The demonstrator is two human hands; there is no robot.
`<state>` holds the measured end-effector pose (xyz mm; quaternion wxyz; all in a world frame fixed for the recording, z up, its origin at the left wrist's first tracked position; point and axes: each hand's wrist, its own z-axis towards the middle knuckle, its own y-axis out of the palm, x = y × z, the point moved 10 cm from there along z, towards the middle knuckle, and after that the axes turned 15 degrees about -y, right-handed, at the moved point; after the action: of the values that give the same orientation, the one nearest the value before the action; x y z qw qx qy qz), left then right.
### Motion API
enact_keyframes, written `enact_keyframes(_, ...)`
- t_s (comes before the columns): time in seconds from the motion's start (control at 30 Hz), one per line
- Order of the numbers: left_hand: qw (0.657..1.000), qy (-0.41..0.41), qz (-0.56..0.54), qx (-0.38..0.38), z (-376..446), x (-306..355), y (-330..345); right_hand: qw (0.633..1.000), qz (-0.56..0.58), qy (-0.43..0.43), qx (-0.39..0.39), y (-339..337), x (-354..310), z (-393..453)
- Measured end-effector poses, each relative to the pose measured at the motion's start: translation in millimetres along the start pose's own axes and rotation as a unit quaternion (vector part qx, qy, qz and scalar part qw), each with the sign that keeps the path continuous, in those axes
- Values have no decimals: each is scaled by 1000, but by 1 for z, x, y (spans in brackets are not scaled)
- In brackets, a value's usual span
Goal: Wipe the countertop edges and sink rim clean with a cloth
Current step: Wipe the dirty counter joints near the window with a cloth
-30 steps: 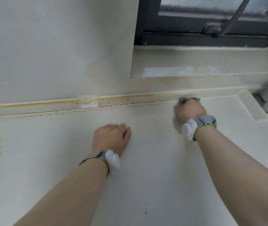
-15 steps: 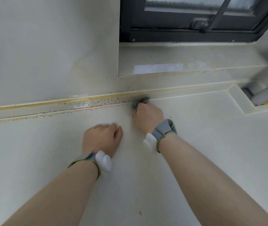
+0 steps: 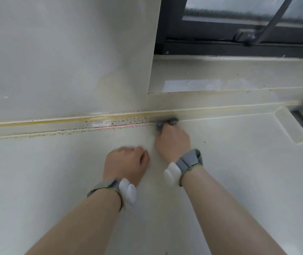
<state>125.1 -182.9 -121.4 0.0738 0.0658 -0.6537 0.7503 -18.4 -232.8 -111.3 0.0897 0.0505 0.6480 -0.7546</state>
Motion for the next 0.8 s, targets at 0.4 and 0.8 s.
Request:
enact_keyframes(0.4,1000,-8,1,-2,-1,-2,4,971,-116,202,-49,-41,192,5)
enact_keyframes(0.8,1000,-11,4,-5,0,-1,3,992,-49,109,32,-14,31,-7)
